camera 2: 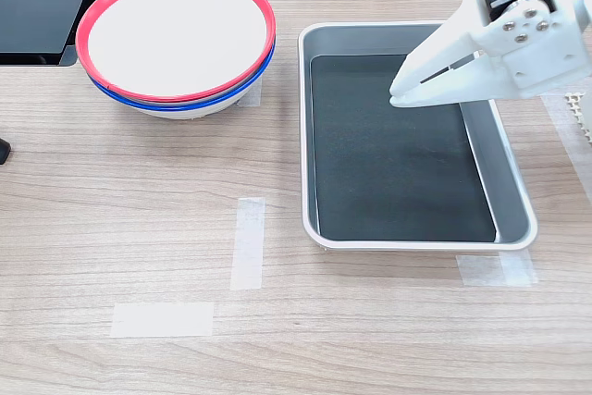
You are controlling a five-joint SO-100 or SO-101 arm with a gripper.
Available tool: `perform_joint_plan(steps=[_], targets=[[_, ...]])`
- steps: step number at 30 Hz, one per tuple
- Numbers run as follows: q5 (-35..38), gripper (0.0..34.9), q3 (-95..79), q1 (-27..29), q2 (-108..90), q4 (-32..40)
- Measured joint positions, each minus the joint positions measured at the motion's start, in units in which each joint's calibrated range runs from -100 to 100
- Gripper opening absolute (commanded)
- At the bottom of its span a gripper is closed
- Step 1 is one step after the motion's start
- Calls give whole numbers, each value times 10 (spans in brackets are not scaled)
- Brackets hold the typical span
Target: Lift the stacked dish and set it down on the table.
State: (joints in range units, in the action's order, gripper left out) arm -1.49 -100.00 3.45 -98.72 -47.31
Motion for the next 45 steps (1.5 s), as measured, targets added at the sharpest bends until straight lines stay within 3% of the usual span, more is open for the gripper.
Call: perform_joint_plan(steps=[10,15,20,22,26,31,45], targets=[[6,3,20,-34,81,12],[27,92,151,-22,216,2],[66,127,312,4,388,-10],[79,109,373,25,464,-11],[105,123,495,64,649,-3],[132,138,579,99,828,56],[147,159,674,108,928,69]])
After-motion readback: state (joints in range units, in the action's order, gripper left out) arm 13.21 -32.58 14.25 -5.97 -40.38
